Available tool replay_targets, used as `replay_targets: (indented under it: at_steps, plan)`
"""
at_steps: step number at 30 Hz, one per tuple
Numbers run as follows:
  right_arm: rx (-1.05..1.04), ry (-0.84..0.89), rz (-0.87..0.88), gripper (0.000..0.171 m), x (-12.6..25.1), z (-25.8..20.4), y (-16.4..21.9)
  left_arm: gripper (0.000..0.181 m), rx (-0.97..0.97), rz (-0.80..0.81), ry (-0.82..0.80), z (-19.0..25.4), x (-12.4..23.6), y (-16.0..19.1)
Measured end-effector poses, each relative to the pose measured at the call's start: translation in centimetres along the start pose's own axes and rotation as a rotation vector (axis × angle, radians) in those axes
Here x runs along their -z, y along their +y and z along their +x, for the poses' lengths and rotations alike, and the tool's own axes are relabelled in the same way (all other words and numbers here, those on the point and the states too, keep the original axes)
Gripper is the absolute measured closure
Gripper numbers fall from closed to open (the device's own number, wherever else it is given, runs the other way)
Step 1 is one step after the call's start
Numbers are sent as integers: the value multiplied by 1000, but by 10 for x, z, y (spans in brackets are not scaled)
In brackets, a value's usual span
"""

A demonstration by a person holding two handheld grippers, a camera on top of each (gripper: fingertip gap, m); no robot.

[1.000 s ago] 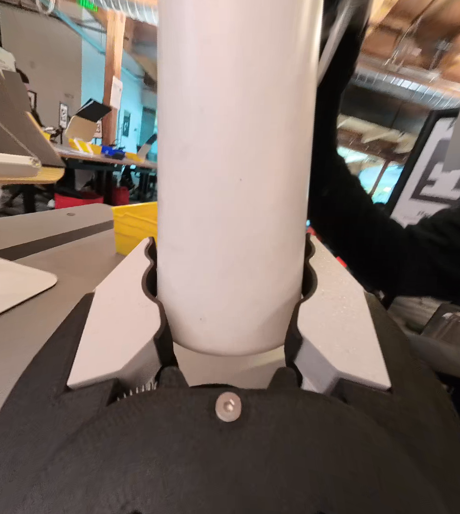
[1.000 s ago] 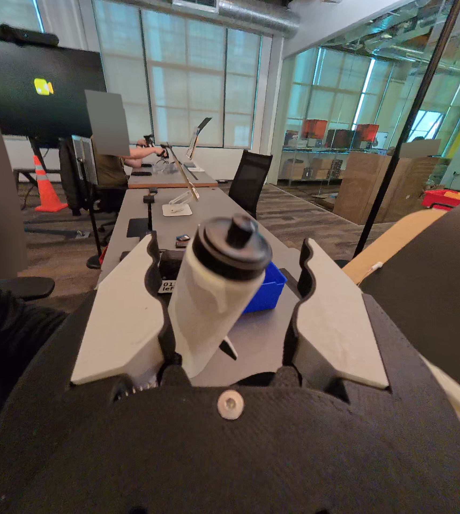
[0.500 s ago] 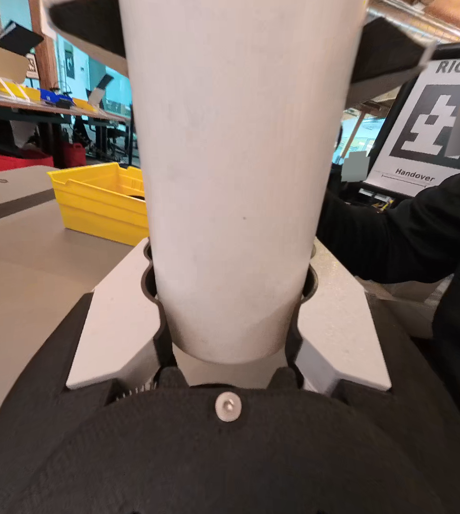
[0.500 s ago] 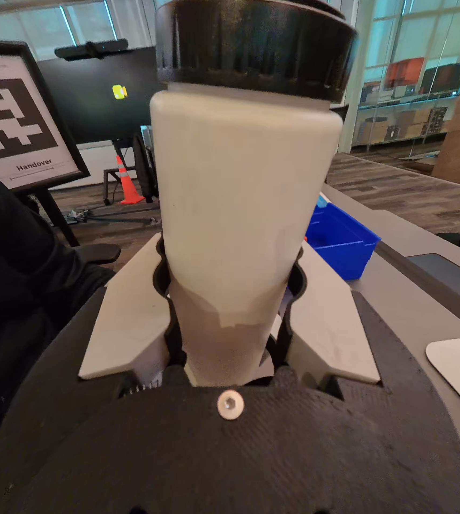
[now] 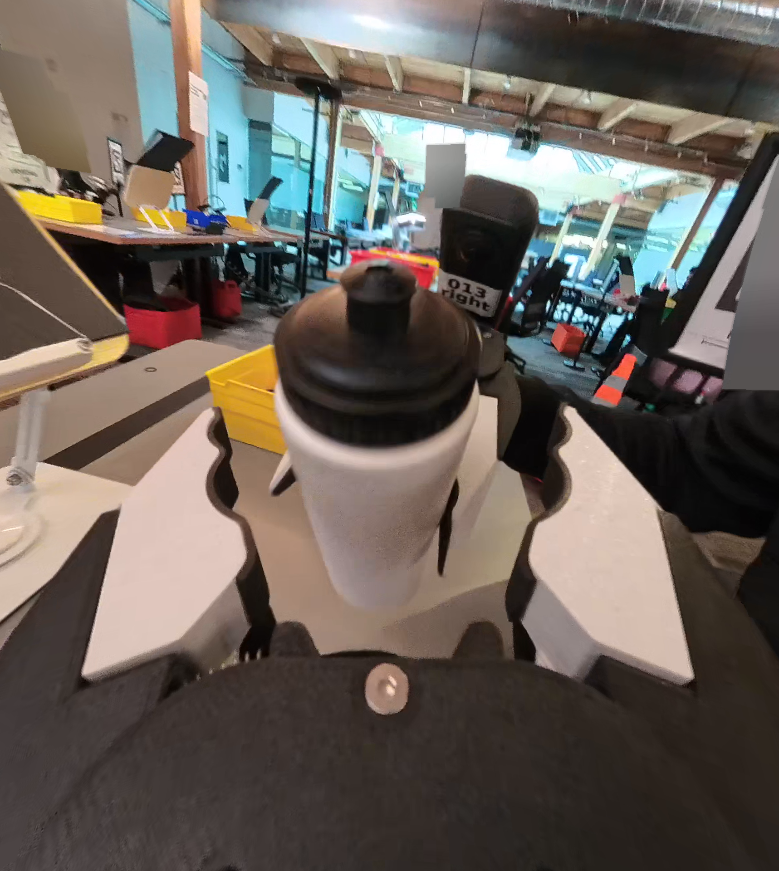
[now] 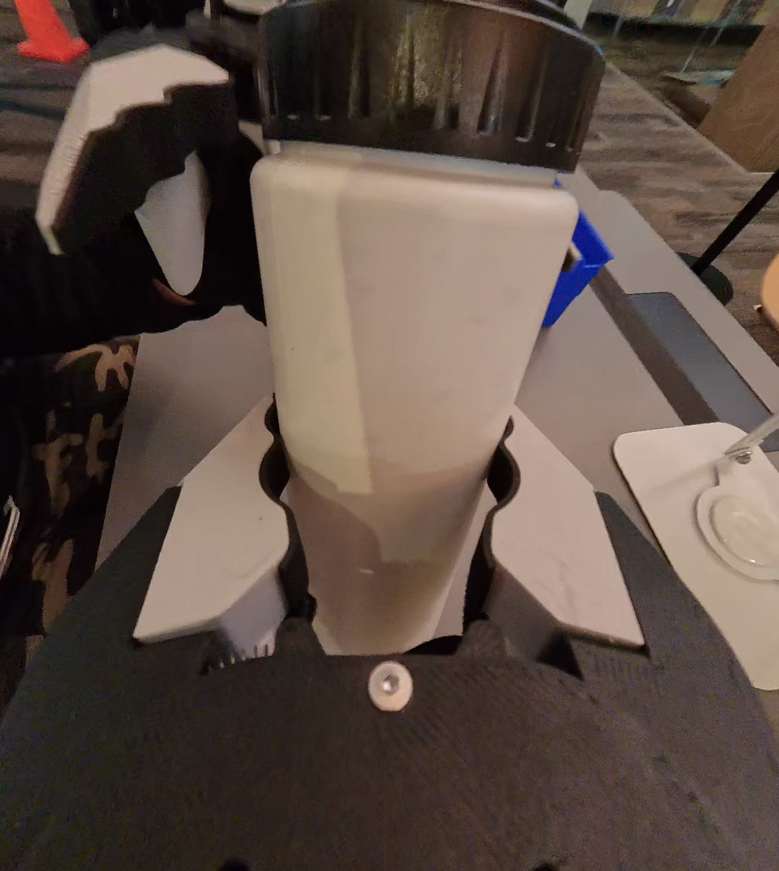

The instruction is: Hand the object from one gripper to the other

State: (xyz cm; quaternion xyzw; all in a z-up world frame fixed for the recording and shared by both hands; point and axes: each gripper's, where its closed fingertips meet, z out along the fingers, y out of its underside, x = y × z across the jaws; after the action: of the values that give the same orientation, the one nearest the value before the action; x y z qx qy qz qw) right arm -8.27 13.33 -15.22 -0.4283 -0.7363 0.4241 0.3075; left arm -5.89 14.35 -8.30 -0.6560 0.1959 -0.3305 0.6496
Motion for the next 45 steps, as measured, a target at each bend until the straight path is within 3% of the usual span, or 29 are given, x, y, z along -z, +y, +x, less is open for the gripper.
replay_targets:
  at_steps: [4,7,11,13,19,23,26,30,37,45]
  plan:
    - [52,-11,-63,85,-18,-13,12,81,-29,-59,-21,1,-9,15]
    - [26,-15,-32,85,-21,-14,10,82,19,-14,-17,-3,-6,12]
    - [34,73,59,81,-11,0,-6,82,161,155,-21,-19,4,-11]
    - [40,155,93,61,0,10,-11,82,263,286,-4,-30,18,-28]
    - [-90,277,313,34,36,16,-8,83,481,618,47,-60,55,-60]
    - [-232,234,402,29,16,0,7,83,521,699,40,-67,56,-63]
    - [-318,204,455,33,-2,-10,7,83,531,707,47,-64,49,-64]
    - [-317,260,595,67,9,-3,-7,83,544,734,59,-62,47,-65]
    - [-262,307,633,67,26,4,-15,83,587,763,94,-66,48,-60]
    - [-238,282,568,67,48,14,-18,86,548,684,52,-71,39,-44]
